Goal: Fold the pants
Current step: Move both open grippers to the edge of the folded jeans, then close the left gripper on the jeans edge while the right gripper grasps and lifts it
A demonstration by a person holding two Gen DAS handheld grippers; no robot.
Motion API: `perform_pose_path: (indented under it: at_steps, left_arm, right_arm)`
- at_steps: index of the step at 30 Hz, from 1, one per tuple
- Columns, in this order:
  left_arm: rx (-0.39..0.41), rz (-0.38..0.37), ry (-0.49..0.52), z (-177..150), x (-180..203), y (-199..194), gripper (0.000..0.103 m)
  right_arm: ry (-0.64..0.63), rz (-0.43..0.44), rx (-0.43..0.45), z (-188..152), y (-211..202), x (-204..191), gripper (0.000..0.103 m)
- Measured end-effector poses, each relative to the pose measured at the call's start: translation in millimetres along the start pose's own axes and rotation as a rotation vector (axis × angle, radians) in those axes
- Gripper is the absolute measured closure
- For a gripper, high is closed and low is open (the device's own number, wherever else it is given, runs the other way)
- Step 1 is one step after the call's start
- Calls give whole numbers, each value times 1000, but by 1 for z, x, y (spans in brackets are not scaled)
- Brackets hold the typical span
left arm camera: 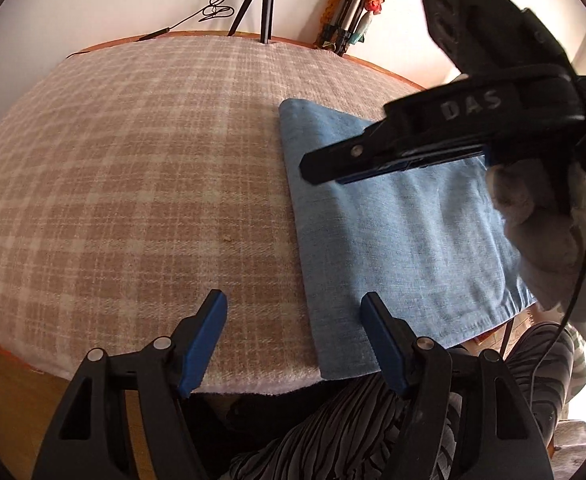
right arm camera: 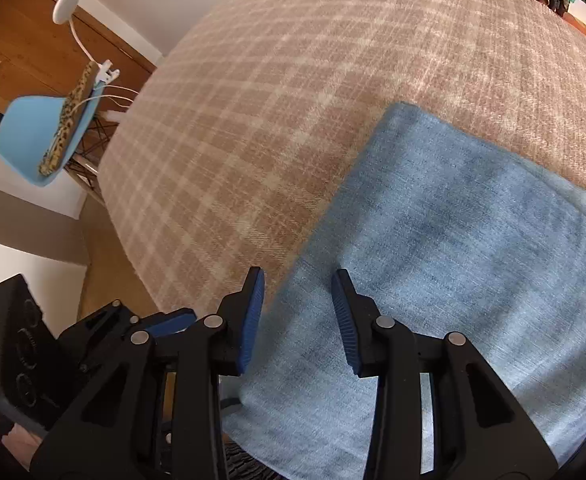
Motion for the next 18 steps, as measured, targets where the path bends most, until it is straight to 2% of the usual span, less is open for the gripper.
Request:
perform_pose_path:
  at_steps: [3, 7, 11, 12, 13, 15, 18]
  left_arm:
    - [5, -12, -17, -3, -3, 0, 38]
    - [-3, -76, -58, -5, -5, 6, 60]
    - [-1, -119, -76, -6, 0, 8, 74]
    - [3, -137, -86, -7, 0, 8, 81]
    - [5, -144, -97, -7, 0, 8, 82]
    - [16, -148, -107, -8, 1, 6, 84]
    - [31, -170, -114, -8, 3, 1, 85]
  right_arm:
    - [15, -21, -16, 3, 12, 1, 65]
    - [15, -51, -50, 11, 12, -4, 65]
    - [11, -139, -64, 25, 6, -8, 64]
    - [16, -160, -68, 29, 4, -7, 64]
    - [19, -180, -73, 34, 4, -7, 64]
    - [24, -209, -98, 42, 7, -8, 57]
    - [14, -265, -131, 51, 17, -12, 56]
Point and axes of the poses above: each gripper's, at about its wrist camera, not at the fingertips, and y roughly the way its jaws point, x to its right, z to its top, the point moved 2 cm from there along y, roughly the way its jaws point
